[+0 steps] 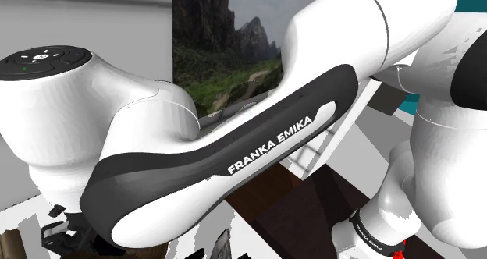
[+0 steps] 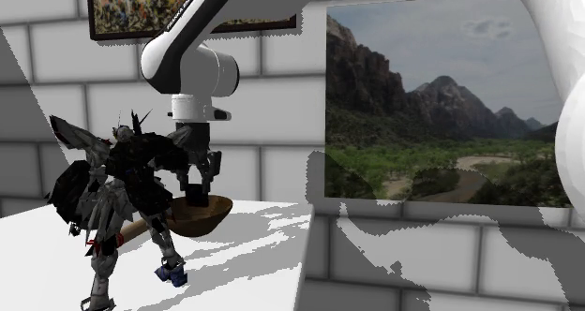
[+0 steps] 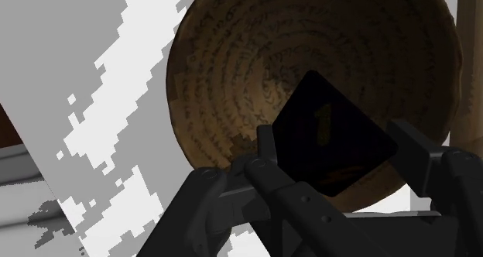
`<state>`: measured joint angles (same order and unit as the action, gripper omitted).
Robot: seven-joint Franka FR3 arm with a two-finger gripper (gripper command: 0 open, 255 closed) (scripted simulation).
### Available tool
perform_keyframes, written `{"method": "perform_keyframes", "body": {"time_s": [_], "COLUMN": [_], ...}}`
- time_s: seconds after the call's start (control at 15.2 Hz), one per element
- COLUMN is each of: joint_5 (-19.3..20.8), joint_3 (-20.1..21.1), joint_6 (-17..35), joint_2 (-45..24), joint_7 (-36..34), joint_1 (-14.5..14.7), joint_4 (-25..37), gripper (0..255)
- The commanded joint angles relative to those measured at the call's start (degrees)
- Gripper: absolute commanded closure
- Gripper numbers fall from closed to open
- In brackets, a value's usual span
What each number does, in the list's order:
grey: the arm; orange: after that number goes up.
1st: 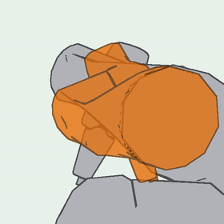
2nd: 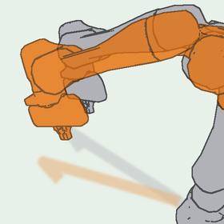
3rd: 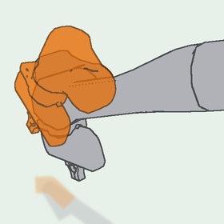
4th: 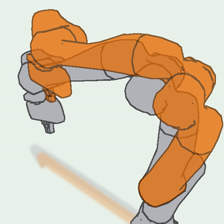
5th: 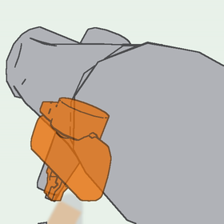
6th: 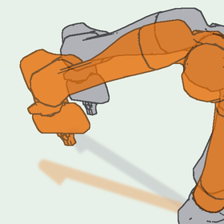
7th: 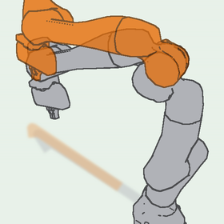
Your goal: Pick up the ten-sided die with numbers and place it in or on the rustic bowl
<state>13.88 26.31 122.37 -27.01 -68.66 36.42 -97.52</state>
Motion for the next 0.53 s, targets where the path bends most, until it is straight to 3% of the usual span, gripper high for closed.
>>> {"method": "perform_keyframes", "body": {"time_s": [0.0,0.07,0.46], "joint_5": [0.0,0.0,-0.5], "joint_3": [0.0,0.0,0.3], "joint_6": [0.0,0.0,-1.5], "joint_2": [0.0,0.0,0.9], "joint_7": [0.0,0.0,0.3], "joint_1": [0.0,0.0,-0.2], "joint_4": [0.0,0.0,0.7], "gripper": [255,0,0]}}
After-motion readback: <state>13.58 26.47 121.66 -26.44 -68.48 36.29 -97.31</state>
